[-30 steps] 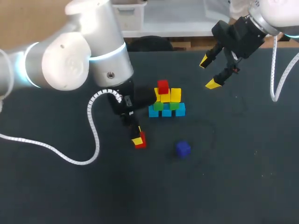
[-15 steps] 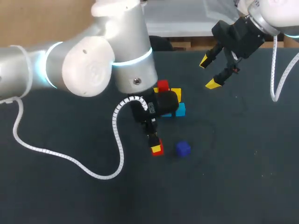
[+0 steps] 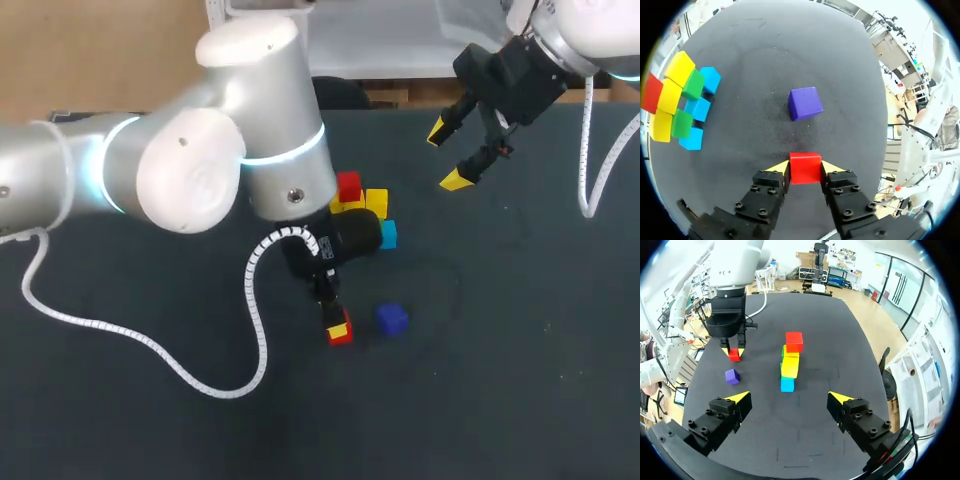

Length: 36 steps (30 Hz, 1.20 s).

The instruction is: Place the blue cubes, place green cubes on the blue cubes, place the yellow cubes on the green cubes, then place the red cubes on the yellow cubes, and place purple cube on the red cubes.

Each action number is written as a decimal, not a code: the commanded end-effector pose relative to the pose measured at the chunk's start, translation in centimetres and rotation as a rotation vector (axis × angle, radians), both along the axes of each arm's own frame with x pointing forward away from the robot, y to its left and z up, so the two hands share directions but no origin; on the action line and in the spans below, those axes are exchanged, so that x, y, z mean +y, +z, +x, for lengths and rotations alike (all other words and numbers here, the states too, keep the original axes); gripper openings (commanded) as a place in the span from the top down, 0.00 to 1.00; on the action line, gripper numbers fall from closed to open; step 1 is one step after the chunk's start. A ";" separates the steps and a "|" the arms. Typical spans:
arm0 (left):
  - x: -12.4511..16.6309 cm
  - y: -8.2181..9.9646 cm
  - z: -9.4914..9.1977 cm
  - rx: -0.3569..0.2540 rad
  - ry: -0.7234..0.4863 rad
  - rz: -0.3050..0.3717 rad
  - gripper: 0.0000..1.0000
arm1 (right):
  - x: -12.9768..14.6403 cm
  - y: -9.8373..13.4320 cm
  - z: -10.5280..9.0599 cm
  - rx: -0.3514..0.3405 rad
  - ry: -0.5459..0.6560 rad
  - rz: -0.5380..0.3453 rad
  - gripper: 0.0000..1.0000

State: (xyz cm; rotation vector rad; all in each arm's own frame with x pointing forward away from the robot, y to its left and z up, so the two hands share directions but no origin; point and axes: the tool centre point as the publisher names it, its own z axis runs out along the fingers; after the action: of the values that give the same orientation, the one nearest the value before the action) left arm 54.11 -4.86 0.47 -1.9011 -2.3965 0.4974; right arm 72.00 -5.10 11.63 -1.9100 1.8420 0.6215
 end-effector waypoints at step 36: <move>8.4 5.5 1.4 -0.250 0.058 -0.398 0.00 | 0.0 0.0 0.0 0.000 0.001 0.001 0.00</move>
State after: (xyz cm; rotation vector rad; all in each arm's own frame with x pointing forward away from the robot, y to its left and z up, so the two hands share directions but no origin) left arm 55.55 1.96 5.82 -1.9819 -2.6183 0.5836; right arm 72.00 -5.11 11.63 -1.9099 1.8421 0.6215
